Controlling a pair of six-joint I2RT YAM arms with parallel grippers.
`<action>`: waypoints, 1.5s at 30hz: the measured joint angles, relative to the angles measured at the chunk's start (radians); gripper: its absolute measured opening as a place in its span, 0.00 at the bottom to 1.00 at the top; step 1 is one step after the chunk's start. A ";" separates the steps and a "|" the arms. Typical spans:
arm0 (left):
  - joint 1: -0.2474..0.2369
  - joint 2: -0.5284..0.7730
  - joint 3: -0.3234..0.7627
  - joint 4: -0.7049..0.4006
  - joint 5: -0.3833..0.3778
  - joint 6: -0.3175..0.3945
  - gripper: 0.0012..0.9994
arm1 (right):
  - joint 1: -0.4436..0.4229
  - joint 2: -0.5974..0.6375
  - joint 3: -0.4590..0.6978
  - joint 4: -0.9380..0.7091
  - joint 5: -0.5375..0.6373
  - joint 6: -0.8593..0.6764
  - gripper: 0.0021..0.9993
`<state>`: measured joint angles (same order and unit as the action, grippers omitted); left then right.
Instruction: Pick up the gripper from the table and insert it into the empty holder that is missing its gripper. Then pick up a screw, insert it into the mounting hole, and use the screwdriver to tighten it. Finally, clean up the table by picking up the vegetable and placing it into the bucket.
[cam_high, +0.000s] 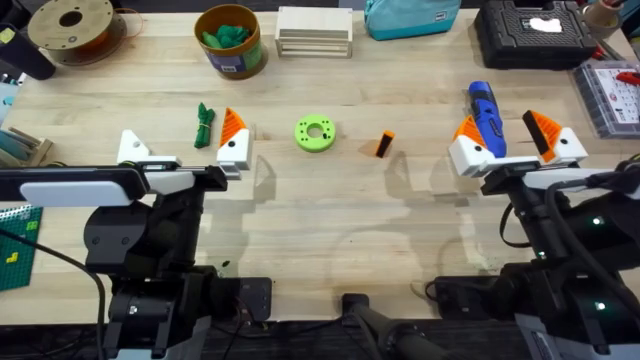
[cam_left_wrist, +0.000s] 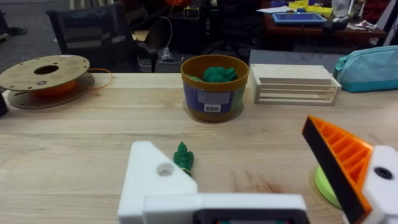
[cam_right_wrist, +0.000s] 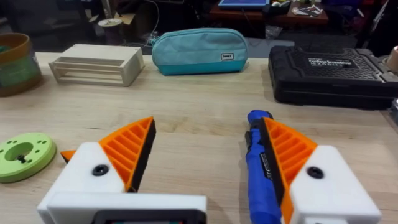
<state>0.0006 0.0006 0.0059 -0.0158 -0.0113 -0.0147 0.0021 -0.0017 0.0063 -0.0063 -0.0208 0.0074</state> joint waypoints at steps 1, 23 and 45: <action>-0.003 0.000 0.000 0.000 0.000 0.000 0.99 | 0.000 0.000 0.000 0.000 0.000 0.000 0.99; -0.003 0.001 0.050 -0.138 -0.009 -0.001 0.99 | 0.000 0.000 0.063 -0.134 -0.001 0.000 0.99; -0.003 0.818 1.085 -0.789 -0.090 -0.002 0.99 | 0.000 0.693 0.901 -0.592 -0.003 0.000 0.99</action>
<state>-0.0025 0.8188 1.0914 -0.8048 -0.1017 -0.0170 0.0021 0.6916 0.9070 -0.5980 -0.0238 0.0078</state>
